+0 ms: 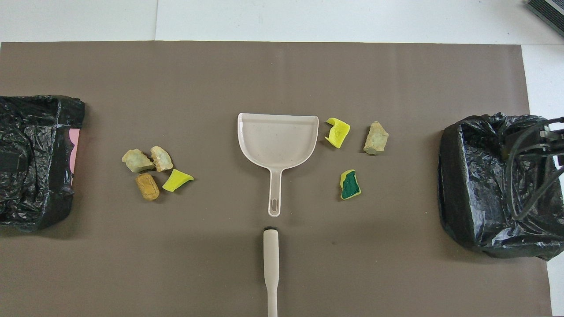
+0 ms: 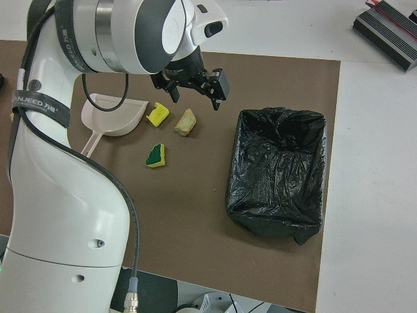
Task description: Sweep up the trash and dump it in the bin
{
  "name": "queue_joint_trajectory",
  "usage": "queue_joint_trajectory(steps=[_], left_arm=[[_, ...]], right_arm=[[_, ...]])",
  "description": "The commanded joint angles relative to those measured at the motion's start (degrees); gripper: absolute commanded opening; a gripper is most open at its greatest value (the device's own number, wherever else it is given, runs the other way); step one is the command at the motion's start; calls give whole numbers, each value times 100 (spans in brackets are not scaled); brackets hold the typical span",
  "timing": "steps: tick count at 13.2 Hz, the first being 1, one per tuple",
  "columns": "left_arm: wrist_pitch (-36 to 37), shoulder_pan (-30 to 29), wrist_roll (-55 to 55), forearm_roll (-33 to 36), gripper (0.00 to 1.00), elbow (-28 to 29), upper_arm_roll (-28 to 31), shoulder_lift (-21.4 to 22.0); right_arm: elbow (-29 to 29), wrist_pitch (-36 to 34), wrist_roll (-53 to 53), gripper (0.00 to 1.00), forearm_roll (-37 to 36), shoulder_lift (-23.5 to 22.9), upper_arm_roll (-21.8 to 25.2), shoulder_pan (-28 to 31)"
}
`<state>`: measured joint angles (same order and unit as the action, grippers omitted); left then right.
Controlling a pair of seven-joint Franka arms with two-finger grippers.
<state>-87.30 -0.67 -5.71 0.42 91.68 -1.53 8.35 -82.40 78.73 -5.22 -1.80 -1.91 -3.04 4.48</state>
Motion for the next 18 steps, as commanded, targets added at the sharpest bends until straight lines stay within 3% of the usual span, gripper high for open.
queue_joint_trajectory(steps=[1, 13, 18], left_arm=[[73, -56, 18, 72, 100, -54, -41, 17], [73, -56, 18, 72, 100, -54, -41, 17], [73, -56, 18, 72, 100, -45, -41, 8]], right_arm=[[-74, 81, 74, 100, 144, 76, 41, 17], [-100, 222, 100, 100, 110, 85, 23, -61], [-39, 213, 109, 100, 66, -160, -82, -219]])
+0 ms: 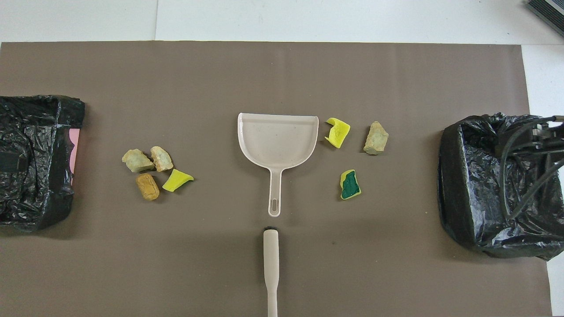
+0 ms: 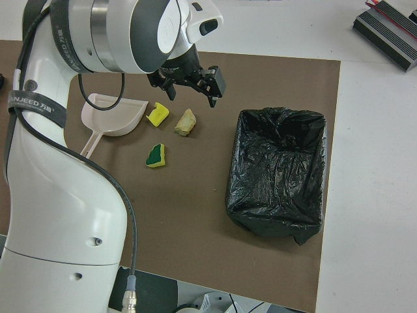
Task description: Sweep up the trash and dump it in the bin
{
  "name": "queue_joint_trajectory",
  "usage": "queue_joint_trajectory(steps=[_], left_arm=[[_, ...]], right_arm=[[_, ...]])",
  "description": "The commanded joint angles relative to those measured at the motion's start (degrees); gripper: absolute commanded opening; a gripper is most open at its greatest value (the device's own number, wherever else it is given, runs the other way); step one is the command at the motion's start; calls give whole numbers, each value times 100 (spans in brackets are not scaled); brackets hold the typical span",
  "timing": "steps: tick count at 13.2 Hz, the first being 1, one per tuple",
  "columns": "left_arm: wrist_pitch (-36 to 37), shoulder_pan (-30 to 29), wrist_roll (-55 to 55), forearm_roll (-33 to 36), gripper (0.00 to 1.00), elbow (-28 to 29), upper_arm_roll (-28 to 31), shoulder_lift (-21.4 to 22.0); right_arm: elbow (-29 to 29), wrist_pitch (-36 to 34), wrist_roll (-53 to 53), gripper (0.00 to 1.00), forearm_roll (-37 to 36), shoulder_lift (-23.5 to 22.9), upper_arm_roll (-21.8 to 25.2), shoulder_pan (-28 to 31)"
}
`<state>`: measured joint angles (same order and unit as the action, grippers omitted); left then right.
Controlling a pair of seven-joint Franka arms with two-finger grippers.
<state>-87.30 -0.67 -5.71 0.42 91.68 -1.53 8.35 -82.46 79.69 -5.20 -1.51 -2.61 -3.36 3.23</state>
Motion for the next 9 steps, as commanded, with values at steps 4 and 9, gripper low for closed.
queue_joint_trajectory(steps=[4, 9], left_arm=[[72, -56, 18, 64, 100, -54, -41, 17], [72, -56, 18, 72, 100, -54, -41, 17]], right_arm=[[116, 406, -156, 100, 72, -573, -94, -603], [108, 916, -1155, 100, 256, -1047, -200, -1218]])
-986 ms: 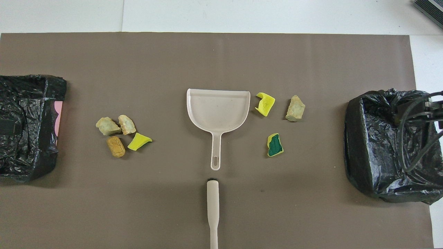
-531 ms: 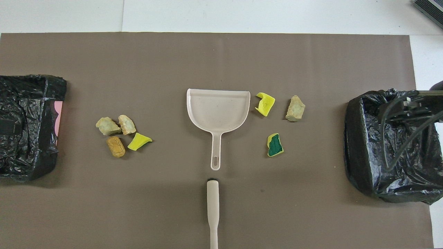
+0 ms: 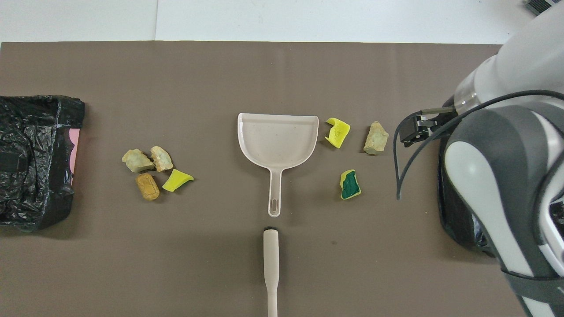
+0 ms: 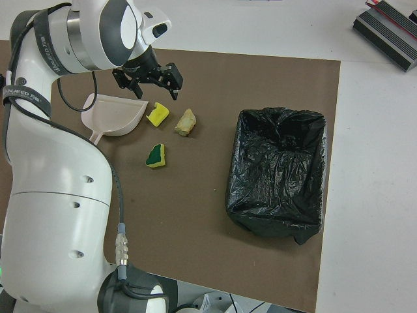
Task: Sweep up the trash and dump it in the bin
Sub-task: 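Reach the right gripper to the beige dustpan handle and grasp it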
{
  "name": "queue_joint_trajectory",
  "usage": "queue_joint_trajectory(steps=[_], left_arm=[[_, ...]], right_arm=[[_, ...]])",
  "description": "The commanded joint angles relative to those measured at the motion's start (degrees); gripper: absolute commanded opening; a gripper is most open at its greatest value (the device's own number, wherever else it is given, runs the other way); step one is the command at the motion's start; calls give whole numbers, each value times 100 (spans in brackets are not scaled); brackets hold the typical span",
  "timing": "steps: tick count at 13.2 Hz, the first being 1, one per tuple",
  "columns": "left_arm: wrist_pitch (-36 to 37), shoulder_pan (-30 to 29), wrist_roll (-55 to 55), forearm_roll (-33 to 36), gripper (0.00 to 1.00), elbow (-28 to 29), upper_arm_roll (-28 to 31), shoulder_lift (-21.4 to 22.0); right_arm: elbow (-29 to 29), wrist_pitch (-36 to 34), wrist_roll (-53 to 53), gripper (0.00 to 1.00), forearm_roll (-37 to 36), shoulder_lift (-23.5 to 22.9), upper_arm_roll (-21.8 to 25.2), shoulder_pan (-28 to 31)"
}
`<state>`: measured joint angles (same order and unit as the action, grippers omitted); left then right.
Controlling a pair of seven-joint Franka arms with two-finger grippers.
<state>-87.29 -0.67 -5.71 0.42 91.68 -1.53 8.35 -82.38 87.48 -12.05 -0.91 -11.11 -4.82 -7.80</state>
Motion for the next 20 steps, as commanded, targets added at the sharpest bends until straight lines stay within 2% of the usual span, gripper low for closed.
queue_joint_trajectory(steps=[1, 7, 14, 17, 20], left_arm=[[72, -56, 18, 72, 100, -45, -41, 8], [72, -56, 18, 72, 100, -54, -41, 8], [72, -56, 18, 72, 100, -54, -41, 17], [72, -56, 18, 72, 100, -54, -41, 17], [72, -56, 18, 72, 100, -54, -41, 8]], right_arm=[[100, 251, -683, 100, 205, -321, -45, -316], [-58, 1384, -2079, 100, 258, -883, -54, -1195], [-524, 2045, -2986, 100, 127, -1305, -45, -1916], [-918, 2447, -3487, 100, 108, -1306, -45, -2155], [-1235, 2966, -3559, 100, 108, -1324, -45, -2366]])
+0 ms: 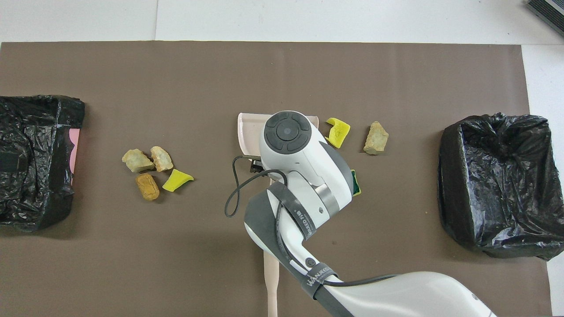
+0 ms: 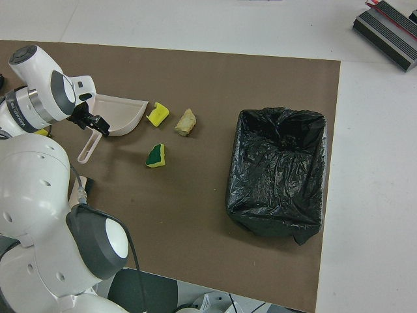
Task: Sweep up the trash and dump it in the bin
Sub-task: 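Reach the right gripper to the beige dustpan handle and grasp it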
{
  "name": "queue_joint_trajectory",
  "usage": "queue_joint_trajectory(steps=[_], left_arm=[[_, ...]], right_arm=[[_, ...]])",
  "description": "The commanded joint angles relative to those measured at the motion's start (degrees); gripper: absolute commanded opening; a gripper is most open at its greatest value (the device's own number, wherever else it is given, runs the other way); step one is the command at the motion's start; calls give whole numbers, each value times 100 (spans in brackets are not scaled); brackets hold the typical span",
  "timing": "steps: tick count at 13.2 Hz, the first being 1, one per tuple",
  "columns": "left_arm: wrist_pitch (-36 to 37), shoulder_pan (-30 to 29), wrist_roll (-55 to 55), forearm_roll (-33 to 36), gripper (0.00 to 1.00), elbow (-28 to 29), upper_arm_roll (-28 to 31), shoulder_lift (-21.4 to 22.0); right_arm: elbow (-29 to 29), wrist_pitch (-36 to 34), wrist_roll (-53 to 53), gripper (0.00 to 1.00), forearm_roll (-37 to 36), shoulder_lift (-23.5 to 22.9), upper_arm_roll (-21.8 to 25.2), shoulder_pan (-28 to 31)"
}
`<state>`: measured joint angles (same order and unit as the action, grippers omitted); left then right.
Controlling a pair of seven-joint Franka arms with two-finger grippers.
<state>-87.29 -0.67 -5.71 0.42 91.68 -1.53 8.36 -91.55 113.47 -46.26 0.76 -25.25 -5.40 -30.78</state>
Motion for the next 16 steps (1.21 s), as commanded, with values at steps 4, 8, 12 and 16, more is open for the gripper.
queue_joint_trajectory(steps=[4, 8, 12, 16], left_arm=[[72, -56, 18, 72, 100, -54, -41, 17], [72, -56, 18, 72, 100, -54, -41, 17], [72, -56, 18, 72, 100, -54, -41, 17], [72, -56, 18, 72, 100, -54, -41, 17]], right_arm=[[-557, 483, -120, 99, -59, 117, 3, -95], [-557, 334, -67, 58, -59, 152, 3, -183], [-470, 79, -58, 0, -41, 161, -5, -226], [-469, 9, -14, 0, 73, 581, -5, -69]])
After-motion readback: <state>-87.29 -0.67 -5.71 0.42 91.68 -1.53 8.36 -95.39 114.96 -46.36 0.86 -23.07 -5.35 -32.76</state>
